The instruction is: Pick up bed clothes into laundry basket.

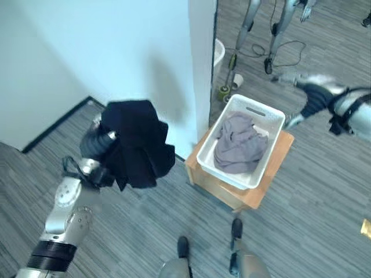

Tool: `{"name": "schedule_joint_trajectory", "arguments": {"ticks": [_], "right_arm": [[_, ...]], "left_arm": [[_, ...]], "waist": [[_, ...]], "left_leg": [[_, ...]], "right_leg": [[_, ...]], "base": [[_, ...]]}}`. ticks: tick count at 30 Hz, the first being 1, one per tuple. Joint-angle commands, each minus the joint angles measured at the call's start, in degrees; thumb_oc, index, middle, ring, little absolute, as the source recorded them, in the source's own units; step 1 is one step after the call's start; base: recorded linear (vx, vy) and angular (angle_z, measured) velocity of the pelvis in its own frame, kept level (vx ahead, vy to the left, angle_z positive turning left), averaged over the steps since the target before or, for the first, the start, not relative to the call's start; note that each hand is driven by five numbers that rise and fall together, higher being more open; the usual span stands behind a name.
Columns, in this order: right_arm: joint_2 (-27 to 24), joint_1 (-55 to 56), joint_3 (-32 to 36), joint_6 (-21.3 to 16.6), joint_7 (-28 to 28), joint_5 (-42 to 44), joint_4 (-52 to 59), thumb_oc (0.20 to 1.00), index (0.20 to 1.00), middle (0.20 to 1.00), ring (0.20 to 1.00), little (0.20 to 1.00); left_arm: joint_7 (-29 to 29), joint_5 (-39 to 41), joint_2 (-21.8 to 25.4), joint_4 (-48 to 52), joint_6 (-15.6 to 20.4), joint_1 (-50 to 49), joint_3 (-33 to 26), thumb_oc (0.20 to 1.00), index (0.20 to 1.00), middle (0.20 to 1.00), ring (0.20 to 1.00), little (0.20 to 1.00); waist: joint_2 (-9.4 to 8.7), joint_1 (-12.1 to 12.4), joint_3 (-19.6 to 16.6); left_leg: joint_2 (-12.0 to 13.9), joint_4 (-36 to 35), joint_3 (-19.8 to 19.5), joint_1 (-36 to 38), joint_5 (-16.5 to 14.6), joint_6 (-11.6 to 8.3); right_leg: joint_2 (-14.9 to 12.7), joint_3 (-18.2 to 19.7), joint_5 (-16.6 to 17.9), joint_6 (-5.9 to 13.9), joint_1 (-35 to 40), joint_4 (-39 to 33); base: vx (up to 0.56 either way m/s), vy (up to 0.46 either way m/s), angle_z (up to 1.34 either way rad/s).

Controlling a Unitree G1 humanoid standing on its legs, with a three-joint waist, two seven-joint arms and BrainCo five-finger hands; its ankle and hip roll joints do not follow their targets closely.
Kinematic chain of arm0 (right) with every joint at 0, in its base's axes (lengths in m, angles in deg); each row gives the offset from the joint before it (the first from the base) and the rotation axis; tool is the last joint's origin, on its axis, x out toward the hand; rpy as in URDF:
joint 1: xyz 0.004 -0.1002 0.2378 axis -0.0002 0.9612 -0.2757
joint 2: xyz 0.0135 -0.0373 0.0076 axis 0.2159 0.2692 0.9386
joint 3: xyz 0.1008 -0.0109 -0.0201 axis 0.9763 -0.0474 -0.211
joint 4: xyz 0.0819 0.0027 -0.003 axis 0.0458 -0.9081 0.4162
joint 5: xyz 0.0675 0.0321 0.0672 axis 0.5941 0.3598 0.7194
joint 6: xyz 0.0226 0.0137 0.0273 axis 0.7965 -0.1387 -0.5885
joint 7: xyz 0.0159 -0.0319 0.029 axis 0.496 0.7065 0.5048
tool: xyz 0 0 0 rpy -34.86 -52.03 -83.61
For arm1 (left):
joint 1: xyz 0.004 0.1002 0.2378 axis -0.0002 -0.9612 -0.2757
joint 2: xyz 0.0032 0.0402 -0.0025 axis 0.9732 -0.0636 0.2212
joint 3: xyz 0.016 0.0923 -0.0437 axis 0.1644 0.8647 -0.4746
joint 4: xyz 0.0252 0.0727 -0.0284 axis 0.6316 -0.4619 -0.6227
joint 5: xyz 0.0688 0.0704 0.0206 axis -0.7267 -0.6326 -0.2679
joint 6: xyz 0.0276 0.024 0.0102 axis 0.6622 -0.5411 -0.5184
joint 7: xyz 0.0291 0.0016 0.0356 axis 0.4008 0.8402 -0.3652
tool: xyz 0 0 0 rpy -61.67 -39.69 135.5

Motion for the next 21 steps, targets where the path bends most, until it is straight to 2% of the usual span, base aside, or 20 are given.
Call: {"name": "schedule_joint_trajectory", "arguments": {"ticks": [1, 4, 6, 8, 9, 10, 12, 14, 15, 16, 21], "right_arm": [[-1.80, 3.57, 6.35, -0.90, 0.04, 7.44, -3.49, 1.000, 1.000, 1.000, 1.000, 1.000], [0.16, 18.38, 20.71, -1.70, -0.70, 11.70, -2.30, 1.000, 1.000, 1.000, 1.000, 1.000], [4.16, 31.43, 34.17, -2.65, -1.80, 14.88, -2.53, 1.000, 1.000, 1.000, 1.000, 1.000], [6.13, 37.62, 41.42, -2.87, -3.22, 14.86, -3.16, 1.000, 1.000, 1.000, 1.000, 1.000], [6.26, 38.65, 42.39, -2.82, -3.20, 14.85, -2.79, 1.000, 1.000, 1.000, 1.000, 1.000], [9.51, 44.00, 51.00, -3.44, -6.86, 14.80, -4.13, 1.000, 1.000, 1.000, 1.000, 1.000], [16.15, 47.40, 57.08, -5.07, -8.68, 17.89, -3.27, 1.000, 1.000, 1.000, 1.000, 1.000], [19.81, 47.93, 58.69, -5.48, -10.15, 17.74, -2.30, 1.000, 1.000, 1.000, 1.000, 1.000], [22.65, 47.25, 58.15, -6.01, -11.59, 18.97, -2.22, 1.000, 1.000, 1.000, 1.000, 1.000], [22.92, 47.46, 58.42, -5.96, -11.63, 18.92, -2.09, 1.000, 1.000, 1.000, 1.000, 1.000], [30.41, 44.12, 56.98, -8.42, -14.98, 21.23, 6.71, 1.000, 1.000, 1.000, 1.000, 1.000]], "left_arm": [[3.19, -1.11, 3.22, 1.15, 2.71, 5.20, 3.37, 0.200, 0.200, 0.200, 0.200, 0.200], [3.57, -0.04, 5.84, 1.01, 2.75, 7.31, 4.10, 0.200, 0.200, 0.200, 0.200, 0.200], [3.32, -0.14, 6.84, 0.86, 2.84, 8.93, 4.93, 0.200, 0.200, 0.200, 0.200, 0.200], [3.26, -0.40, 7.55, 1.02, 2.84, 9.29, 4.17, 0.200, 0.200, 0.200, 0.200, 0.200], [3.25, -0.41, 7.45, 1.02, 2.83, 9.64, 4.60, 0.200, 0.200, 0.200, 0.200, 0.200], [2.85, -1.26, 9.13, 1.24, 2.85, 10.28, 4.12, 0.200, 0.200, 0.200, 0.200, 0.200], [2.55, -2.62, 9.98, 3.76, 2.45, 10.19, 4.60, 0.200, 0.200, 0.200, 0.200, 0.200], [2.70, -3.98, 10.94, 6.31, 2.19, 10.60, 5.24, 0.200, 0.200, 0.200, 0.200, 0.200], [1.91, -4.89, 10.25, 5.04, 2.23, 13.04, 7.34, 0.200, 0.200, 0.200, 0.200, 0.200], [1.86, -4.94, 10.28, 4.74, 2.32, 13.74, 7.98, 0.200, 0.200, 0.200, 0.200, 0.200], [-4.65, -10.35, 6.48, -3.91, 3.02, 23.96, 12.47, 0.200, 0.200, 0.200, 0.200, 0.200]], "waist": [[-0.99, -2.26, -3.37], [0.08, -4.25, -4.62], [0.79, -5.58, -5.52], [1.22, -6.71, -6.32], [1.25, -6.37, -6.29], [2.07, -8.50, -6.75], [3.04, -9.92, -7.21], [3.60, -10.39, -7.38], [4.21, -11.45, -7.54], [4.07, -11.20, -7.44], [5.35, -13.56, -7.27]], "left_leg": [[0.60, -0.62, -1.64, -4.24, 3.69, -1.33], [0.39, -0.62, -0.98, -2.96, 3.21, -1.20], [0.19, -0.62, -0.30, -1.32, 2.49, -1.01], [0.13, -0.62, 0.11, -0.96, 2.37, -0.93], [0.13, -0.62, 0.11, -0.90, 2.35, -0.93], [0.10, -0.62, 0.69, 0.30, 1.73, -0.91], [0.08, -0.62, 1.16, 0.46, 1.66, -0.80], [0.09, -0.62, 1.41, 0.74, 1.49, -0.70], [0.10, -0.62, 1.88, 1.16, 1.28, -0.61], [0.11, -0.62, 1.89, 1.23, 1.26, -0.62], [0.45, -0.62, 3.27, 1.70, 1.11, -0.61]], "right_leg": [[-2.80, -2.76, -7.19, 4.10, 7.59, 0.80], [-3.01, -2.18, -7.40, 4.46, 8.30, 0.80], [-3.04, -1.50, -7.71, 4.63, 9.26, 0.85], [-3.04, -1.00, -7.73, 4.68, 9.28, 1.01], [-3.04, -1.01, -7.76, 4.69, 9.33, 1.02], [-3.03, -0.11, -8.11, 4.72, 9.89, 1.47], [-2.96, 0.50, -8.06, 4.60, 9.54, 1.60], [-2.88, 0.78, -8.31, 4.55, 9.44, 1.81], [-2.77, 1.22, -8.43, 4.54, 9.45, 1.97], [-2.76, 1.24, -8.46, 4.53, 9.48, 2.02], [-2.32, 3.23, -8.43, 4.52, 8.74, 2.08]], "base": [[0.03, 0.004, -0.05], [0.03, 0.004, -0.04], [0.06, 0.019, -0.20], [0.04, 0.003, -0.34], [0.07, -0.005, -0.41], [0.06, -0.001, -0.42], [0.05, 0.006, -0.25], [0.03, 0.001, -0.16], [0.02, -0.007, -0.26], [0.02, -0.010, -0.19], [0.00, 0.000, -0.10]]}}
